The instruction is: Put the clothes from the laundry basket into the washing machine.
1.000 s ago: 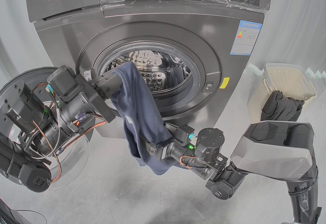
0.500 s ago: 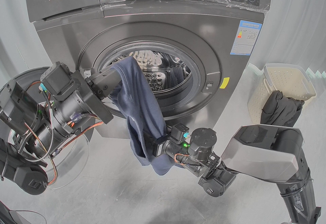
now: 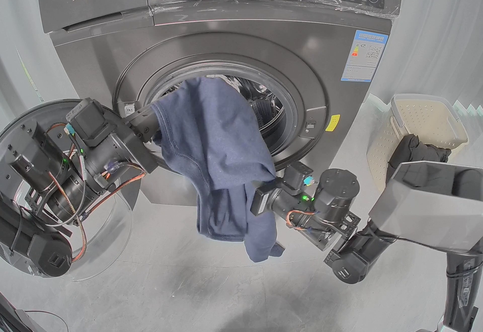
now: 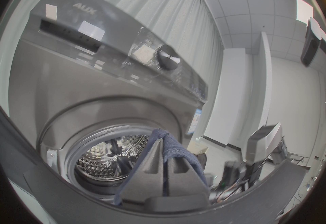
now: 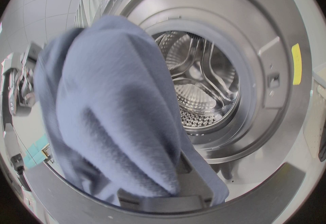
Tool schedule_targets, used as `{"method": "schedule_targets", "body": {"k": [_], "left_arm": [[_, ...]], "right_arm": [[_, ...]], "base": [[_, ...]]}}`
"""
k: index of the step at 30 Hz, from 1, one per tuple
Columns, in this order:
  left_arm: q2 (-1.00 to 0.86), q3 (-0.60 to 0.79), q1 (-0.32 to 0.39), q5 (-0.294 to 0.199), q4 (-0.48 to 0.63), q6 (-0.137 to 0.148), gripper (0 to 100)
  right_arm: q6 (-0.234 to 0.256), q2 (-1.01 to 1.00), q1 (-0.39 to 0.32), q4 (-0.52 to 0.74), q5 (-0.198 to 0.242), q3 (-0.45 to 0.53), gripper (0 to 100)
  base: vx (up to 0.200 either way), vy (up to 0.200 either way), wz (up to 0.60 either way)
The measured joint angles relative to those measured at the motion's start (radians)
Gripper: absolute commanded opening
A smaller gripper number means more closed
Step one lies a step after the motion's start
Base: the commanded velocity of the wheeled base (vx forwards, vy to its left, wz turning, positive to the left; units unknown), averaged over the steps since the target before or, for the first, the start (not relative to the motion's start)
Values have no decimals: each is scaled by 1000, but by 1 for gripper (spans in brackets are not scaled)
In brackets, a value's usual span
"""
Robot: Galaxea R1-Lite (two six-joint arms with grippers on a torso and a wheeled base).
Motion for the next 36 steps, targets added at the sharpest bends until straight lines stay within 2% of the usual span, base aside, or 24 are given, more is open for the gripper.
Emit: {"method": "schedule_targets", "body": {"k": [8, 10, 12, 17, 21, 25, 26, 32, 36], "left_arm": [[93, 60, 68, -19, -1, 13, 0], [121, 79, 74, -24, -1, 29, 0], [146, 99, 80, -31, -2, 56, 0], [198, 163, 93, -90, -3, 100, 0], [236, 198, 96, -113, -4, 135, 0], [260, 218, 97, -128, -5, 151, 0], [264, 225, 97, -137, -4, 154, 100], [294, 264, 91, -180, -5, 186, 100], [316, 288, 87, -185, -5, 189, 100]], "right_arm": [[6, -165, -17, 5, -34, 82, 0], [7, -193, -21, 5, -35, 90, 0], [9, -214, -25, 5, -36, 95, 0], [15, -249, -28, 4, -37, 107, 0], [18, -272, -28, 2, -29, 133, 0], [19, -294, -16, -1, -23, 186, 0], [19, -300, -12, -1, -22, 198, 0], [18, -344, 13, -2, -20, 267, 0], [17, -363, 10, -3, -19, 273, 0]], "base": [[0, 0, 0], [0, 0, 0], [0, 0, 0], [0, 0, 0], [0, 0, 0], [0, 0, 0], [0, 0, 0], [0, 0, 0], [0, 0, 0]]}}
